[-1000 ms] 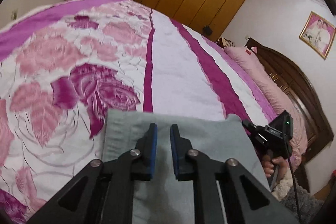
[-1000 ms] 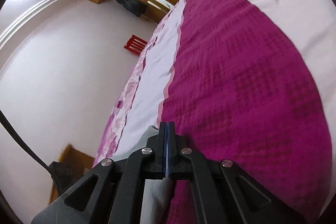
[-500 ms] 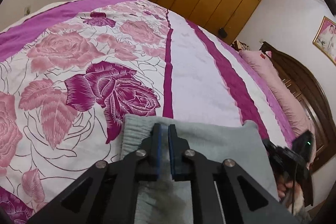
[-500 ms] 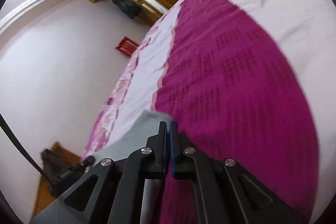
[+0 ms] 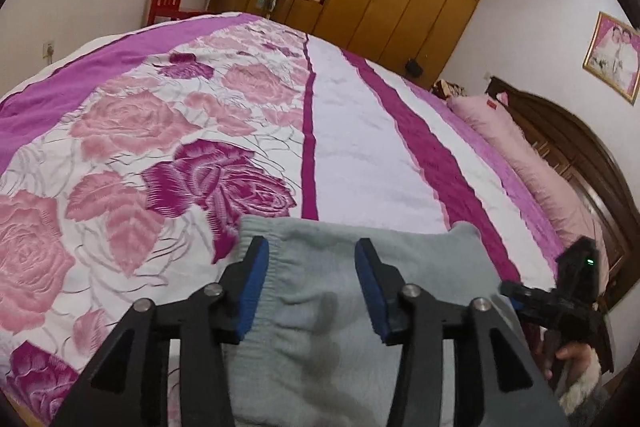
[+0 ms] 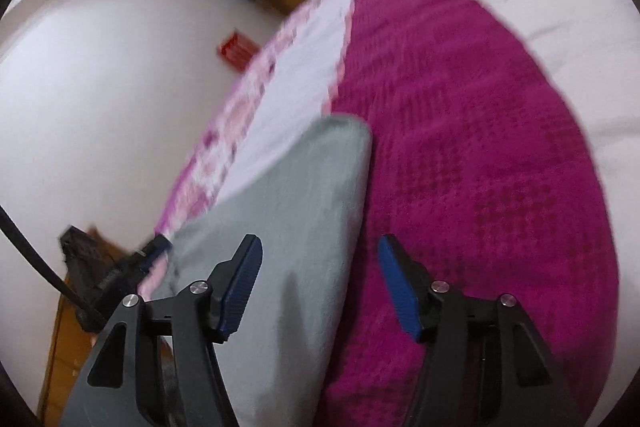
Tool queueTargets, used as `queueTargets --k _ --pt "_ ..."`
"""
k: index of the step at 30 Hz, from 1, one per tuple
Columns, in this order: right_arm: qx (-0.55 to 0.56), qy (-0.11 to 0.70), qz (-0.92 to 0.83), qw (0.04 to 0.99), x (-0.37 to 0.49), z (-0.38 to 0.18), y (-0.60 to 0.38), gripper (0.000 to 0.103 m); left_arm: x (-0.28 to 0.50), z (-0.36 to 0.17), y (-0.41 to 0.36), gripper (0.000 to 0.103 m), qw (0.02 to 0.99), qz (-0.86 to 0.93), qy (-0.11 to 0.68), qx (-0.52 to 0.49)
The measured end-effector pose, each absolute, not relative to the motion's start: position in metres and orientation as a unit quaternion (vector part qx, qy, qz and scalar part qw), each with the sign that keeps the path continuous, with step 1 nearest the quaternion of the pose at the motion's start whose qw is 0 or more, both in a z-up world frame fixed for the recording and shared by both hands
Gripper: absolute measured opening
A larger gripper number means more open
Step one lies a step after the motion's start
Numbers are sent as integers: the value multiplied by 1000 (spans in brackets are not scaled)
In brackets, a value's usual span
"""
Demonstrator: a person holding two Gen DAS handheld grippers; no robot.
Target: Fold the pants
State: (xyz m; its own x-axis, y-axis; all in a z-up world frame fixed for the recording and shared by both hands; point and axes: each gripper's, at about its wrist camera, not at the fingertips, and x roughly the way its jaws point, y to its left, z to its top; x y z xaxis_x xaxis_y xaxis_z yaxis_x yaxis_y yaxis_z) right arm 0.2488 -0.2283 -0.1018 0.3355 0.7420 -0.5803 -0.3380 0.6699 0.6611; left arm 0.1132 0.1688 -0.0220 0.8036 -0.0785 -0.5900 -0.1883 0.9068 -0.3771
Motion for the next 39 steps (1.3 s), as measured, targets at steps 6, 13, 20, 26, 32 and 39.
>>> queueTargets --k 6,13,20,26,32,39 --pt "292 506 407 702 292 -116 -224 69 104 -21 188 48 918 46 301 -252" --pt "228 493 399 739 295 -106 -203 12 107 -19 189 48 918 41 296 -261" --pt "220 465 393 762 347 -63 -261 12 112 -21 193 48 904 -9 286 -319" --pt "247 485 294 785 400 -82 -390 13 135 -25 174 48 904 -9 308 -296" --pt "338 487 273 757 402 -122 -461 44 168 -29 119 48 912 -27 345 -221" --pt "423 451 315 720 316 -137 -484 56 208 5 5 48 913 -109 371 -131"
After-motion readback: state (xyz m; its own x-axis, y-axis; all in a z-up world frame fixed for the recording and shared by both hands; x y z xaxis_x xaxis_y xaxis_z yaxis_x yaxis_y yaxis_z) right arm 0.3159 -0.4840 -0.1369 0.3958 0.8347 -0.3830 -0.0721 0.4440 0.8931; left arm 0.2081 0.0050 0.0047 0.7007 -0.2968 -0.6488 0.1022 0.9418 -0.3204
